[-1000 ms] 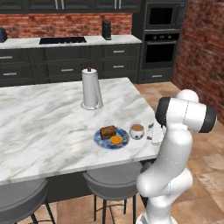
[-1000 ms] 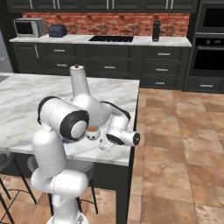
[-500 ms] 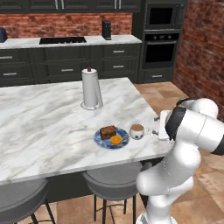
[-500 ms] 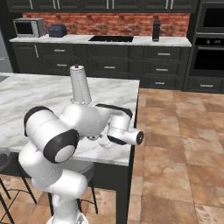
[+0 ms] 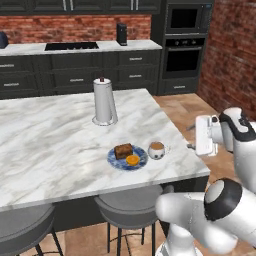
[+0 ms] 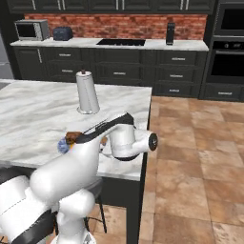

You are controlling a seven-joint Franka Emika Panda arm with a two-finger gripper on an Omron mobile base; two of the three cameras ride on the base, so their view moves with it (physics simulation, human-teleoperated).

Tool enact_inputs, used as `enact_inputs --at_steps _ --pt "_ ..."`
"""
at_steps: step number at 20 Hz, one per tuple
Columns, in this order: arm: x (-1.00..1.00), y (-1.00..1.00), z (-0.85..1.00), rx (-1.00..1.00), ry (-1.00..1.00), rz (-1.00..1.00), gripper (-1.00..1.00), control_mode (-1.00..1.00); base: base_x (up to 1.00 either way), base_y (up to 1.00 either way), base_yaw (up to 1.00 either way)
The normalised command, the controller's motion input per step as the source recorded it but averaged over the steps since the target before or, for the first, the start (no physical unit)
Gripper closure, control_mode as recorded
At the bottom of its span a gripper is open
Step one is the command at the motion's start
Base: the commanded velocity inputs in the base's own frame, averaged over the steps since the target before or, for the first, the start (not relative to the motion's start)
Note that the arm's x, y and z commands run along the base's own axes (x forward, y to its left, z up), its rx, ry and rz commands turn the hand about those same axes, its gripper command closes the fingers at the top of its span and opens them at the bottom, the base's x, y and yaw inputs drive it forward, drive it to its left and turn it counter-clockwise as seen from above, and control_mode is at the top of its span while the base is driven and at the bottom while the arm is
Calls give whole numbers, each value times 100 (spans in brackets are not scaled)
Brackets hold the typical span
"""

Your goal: Pick up the brewed coffee from the coffee machine and place it next to the breakfast plate on the dining counter.

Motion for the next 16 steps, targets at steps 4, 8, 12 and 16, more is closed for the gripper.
enact_inputs --at_steps 4,8,12,16 --pt "-90 11 100 -11 0 4 -100 -100 0 0 0" --pt "-70 14 100 -11 0 3 -100 -100 0 0 0" --pt "-48 2 62 -5 -16 2 -100 -100 0 0 0" --pt "-44 0 43 0 -25 2 -100 -100 0 0 0"
